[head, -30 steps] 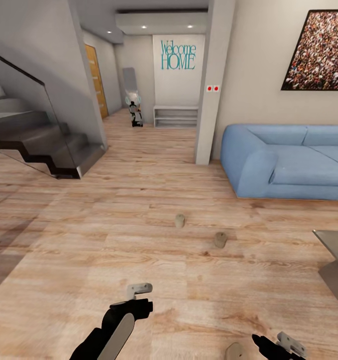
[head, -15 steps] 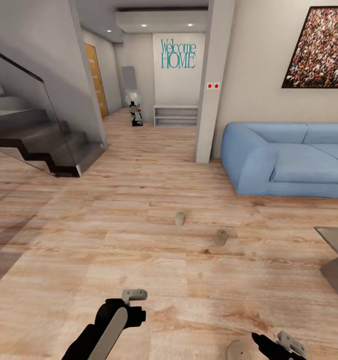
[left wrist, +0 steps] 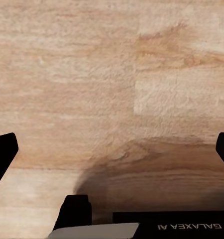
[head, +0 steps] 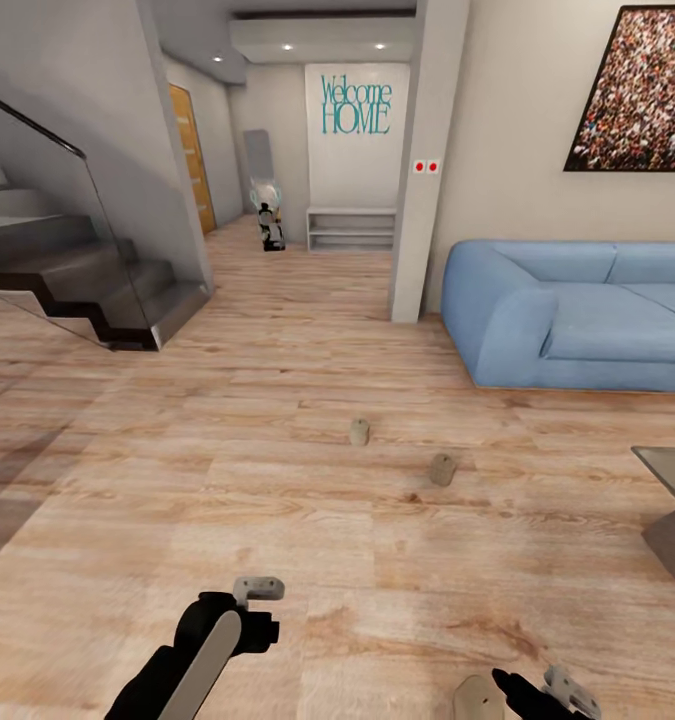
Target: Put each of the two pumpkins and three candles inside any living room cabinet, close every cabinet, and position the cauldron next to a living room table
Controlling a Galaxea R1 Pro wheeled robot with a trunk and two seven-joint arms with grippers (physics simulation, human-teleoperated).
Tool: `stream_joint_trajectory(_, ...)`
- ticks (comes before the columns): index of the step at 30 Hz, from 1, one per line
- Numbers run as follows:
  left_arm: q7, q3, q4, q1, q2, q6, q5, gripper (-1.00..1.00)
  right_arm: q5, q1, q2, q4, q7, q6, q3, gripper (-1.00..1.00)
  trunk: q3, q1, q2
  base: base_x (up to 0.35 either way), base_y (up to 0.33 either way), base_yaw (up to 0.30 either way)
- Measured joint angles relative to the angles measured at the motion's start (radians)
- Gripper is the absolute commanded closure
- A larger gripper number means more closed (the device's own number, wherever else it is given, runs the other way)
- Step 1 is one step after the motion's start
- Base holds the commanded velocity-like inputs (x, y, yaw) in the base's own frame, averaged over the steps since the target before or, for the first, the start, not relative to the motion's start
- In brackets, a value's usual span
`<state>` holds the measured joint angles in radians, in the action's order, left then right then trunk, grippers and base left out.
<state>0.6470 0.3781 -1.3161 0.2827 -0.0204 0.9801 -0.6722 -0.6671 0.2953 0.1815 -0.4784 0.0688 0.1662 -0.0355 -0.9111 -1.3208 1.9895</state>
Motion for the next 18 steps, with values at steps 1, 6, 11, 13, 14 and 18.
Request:
stream_joint_trajectory(1,0.0,-0.001,-0.002,0.0,-0.003,0.0,0.0,-1.0,0.0,0.0,-0.003,-0.001,0.001,-0.001,0.001,-1.0,-0.003,-0.004,0.007,0.0,0.0,0.0)
stream_joint_trajectory(6,-0.001,-0.002,-0.006,-0.001,-0.008,0.0,-0.003,-1.0,0.001,-0.001,-0.019,-0.015,0.005,-0.003,0.0,-1.0,-0.019,-0.023,0.042,0.0,0.0,0.0)
stream_joint_trajectory(11,-0.001,-0.003,-0.007,-0.001,-0.01,0.001,-0.002,-1.0,0.001,-0.001,-0.023,-0.02,0.006,-0.003,-0.001,-1.0,-0.034,-0.042,0.077,0.0,0.0,0.0)
stream_joint_trajectory(13,-0.002,-0.004,-0.007,-0.001,-0.01,0.0,-0.003,-1.0,0.001,-0.001,-0.023,-0.02,0.006,-0.003,-0.001,-1.0,-0.041,-0.05,0.091,0.0,0.0,0.0)
stream_joint_trajectory(14,-0.002,-0.003,-0.007,-0.001,-0.01,0.0,-0.003,-1.0,0.001,-0.001,-0.023,-0.02,0.006,-0.003,-0.001,-1.0,-0.044,-0.054,0.098,0.0,0.0,0.0)
stream_joint_trajectory(18,-0.002,-0.004,-0.007,-0.001,-0.009,0.001,-0.004,-1.0,0.003,-0.001,-0.022,-0.021,0.007,-0.005,0.0,-1.0,-0.056,-0.069,0.126,0.0,0.0,0.0)
